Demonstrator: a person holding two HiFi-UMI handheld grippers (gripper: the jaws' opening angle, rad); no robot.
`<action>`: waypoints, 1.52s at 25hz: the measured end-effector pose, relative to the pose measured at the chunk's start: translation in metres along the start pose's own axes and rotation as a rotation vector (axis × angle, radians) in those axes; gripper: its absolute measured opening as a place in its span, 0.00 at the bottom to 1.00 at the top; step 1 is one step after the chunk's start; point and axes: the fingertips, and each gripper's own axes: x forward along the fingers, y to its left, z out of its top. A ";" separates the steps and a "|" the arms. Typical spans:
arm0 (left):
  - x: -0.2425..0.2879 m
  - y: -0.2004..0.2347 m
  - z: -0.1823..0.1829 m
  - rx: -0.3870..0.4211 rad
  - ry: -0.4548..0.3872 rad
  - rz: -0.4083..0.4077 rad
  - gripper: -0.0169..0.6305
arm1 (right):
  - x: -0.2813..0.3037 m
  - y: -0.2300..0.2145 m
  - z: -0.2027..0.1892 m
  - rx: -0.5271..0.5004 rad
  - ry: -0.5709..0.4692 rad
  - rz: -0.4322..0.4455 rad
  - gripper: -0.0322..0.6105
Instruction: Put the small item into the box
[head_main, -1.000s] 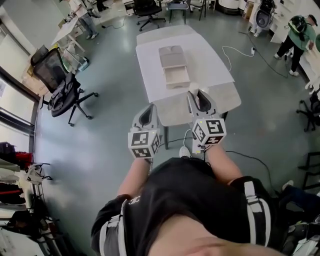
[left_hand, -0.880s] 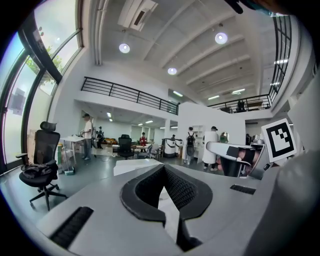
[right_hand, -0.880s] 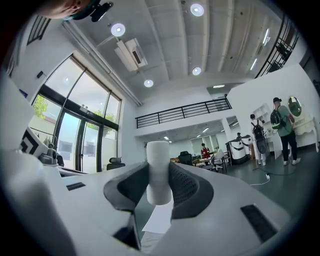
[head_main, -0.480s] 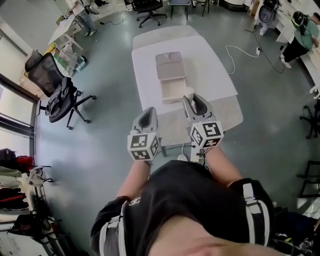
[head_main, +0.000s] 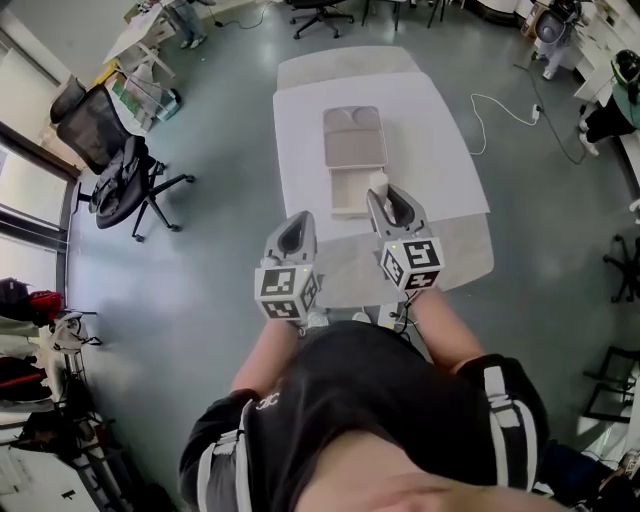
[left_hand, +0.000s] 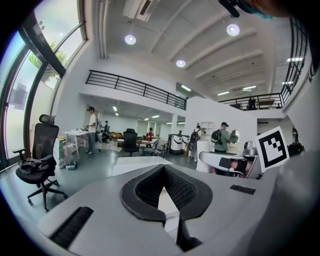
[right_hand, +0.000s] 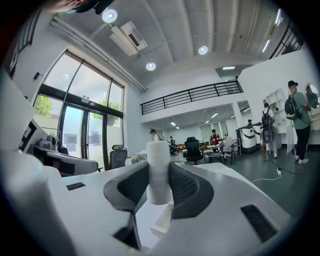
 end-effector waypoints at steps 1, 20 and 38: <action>0.004 0.005 0.001 0.004 0.002 -0.003 0.03 | 0.008 -0.001 -0.005 -0.005 0.017 -0.003 0.24; 0.016 0.059 -0.001 -0.085 0.005 0.042 0.03 | 0.089 -0.058 -0.117 -0.086 0.356 -0.062 0.24; 0.008 0.082 0.003 -0.090 -0.009 0.122 0.03 | 0.135 -0.075 -0.238 -0.170 0.766 0.002 0.24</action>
